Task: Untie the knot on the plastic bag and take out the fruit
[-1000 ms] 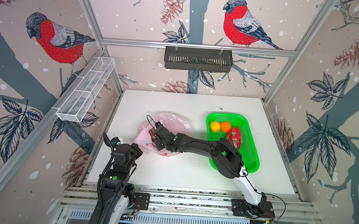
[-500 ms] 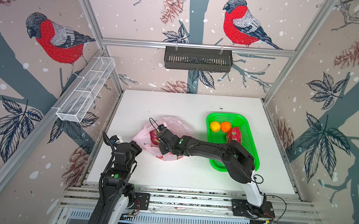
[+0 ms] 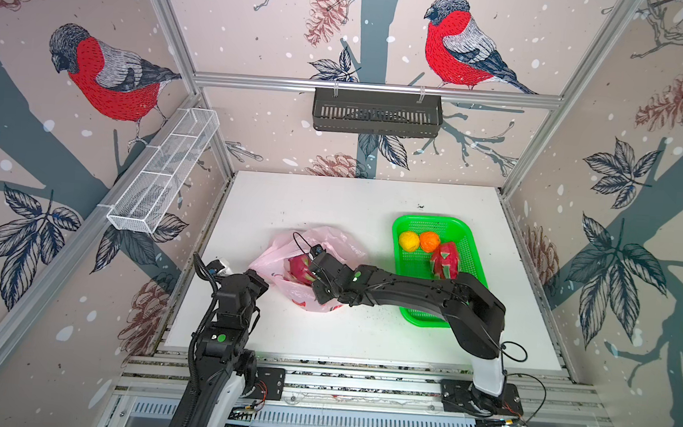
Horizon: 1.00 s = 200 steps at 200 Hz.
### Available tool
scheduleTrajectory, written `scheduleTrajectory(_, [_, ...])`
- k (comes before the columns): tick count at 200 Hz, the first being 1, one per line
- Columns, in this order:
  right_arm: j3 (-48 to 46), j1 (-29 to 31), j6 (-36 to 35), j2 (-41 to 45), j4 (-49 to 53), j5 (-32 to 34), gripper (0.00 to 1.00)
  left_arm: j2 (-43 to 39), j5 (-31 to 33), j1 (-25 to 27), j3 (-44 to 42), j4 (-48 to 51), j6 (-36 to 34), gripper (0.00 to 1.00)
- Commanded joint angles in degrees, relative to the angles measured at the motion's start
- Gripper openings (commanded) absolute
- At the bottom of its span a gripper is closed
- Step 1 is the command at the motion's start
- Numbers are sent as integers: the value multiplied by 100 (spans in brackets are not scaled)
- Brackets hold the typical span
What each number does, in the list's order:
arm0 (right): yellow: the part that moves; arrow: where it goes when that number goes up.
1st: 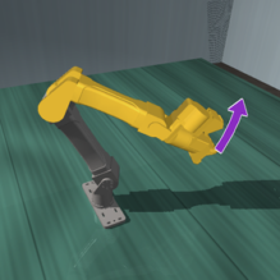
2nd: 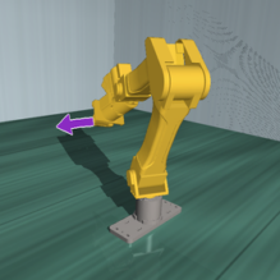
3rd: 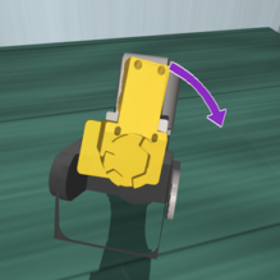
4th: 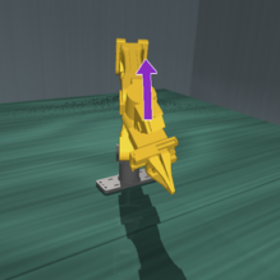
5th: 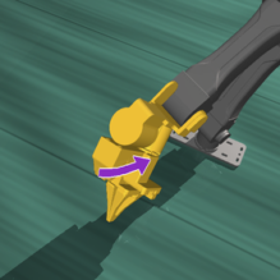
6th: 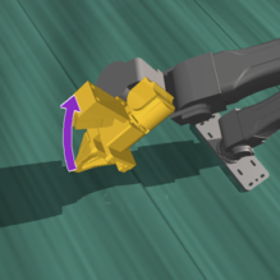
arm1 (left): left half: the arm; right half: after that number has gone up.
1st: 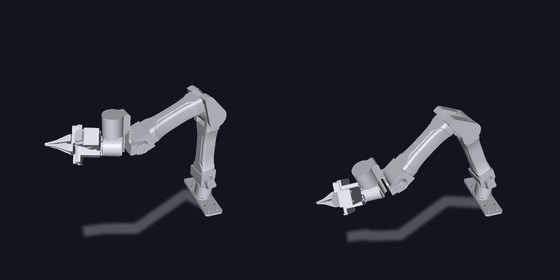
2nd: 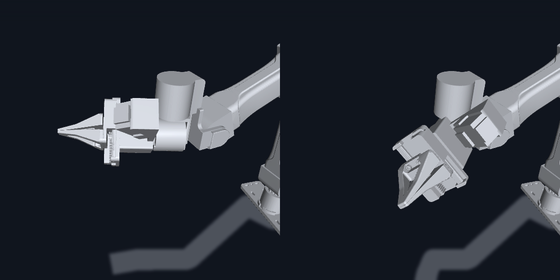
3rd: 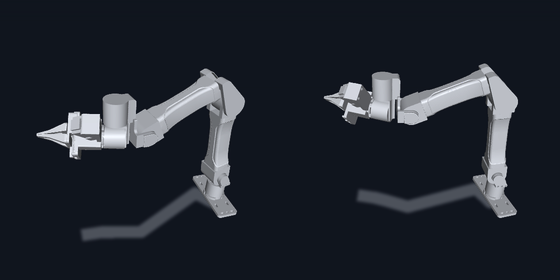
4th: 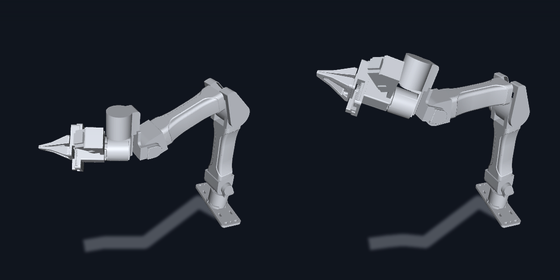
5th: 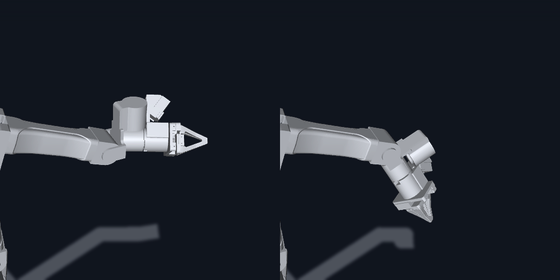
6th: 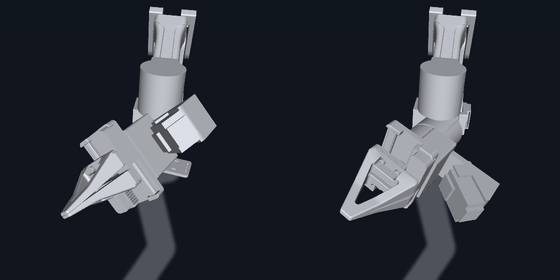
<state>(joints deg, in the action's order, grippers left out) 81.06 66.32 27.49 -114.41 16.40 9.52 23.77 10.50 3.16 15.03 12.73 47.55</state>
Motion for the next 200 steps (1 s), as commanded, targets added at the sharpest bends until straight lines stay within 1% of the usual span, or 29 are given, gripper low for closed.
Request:
scheduleTrajectory(1, [-122,38,201,9,21,41,8,-12,85,-21,9,-227,-81,0])
scheduleTrajectory(20, [-191,55,255,-26,-38,60,9,-38,33,-20,27,-184,-99,0])
scheduleTrajectory(31, [-182,60,271,-46,-32,67,12,-64,-10,-25,42,-149,-122,0])
scheduleTrajectory(44, [-123,73,271,-55,22,100,20,-92,-68,-20,53,-116,-145,0])
scheduleTrajectory(65, [51,115,212,-22,179,206,37,-157,-166,-24,70,-40,-187,0])
scheduleTrajectory(78, [181,142,166,29,298,288,45,-207,-232,-25,79,-2,-211,0])
scheduleTrajectory(104, [401,188,137,144,465,416,52,-311,-383,-20,110,70,-247,0])
scheduleTrajectory(136, [691,214,126,143,446,496,64,-438,-501,-25,108,231,-302,0])
scheduleTrajectory(156, [926,205,126,-26,362,598,71,-528,-563,-20,98,307,-331,0])
scheduleTrajectory(200, [1556,85,221,-587,352,580,81,-595,-695,-21,97,361,-317,0])
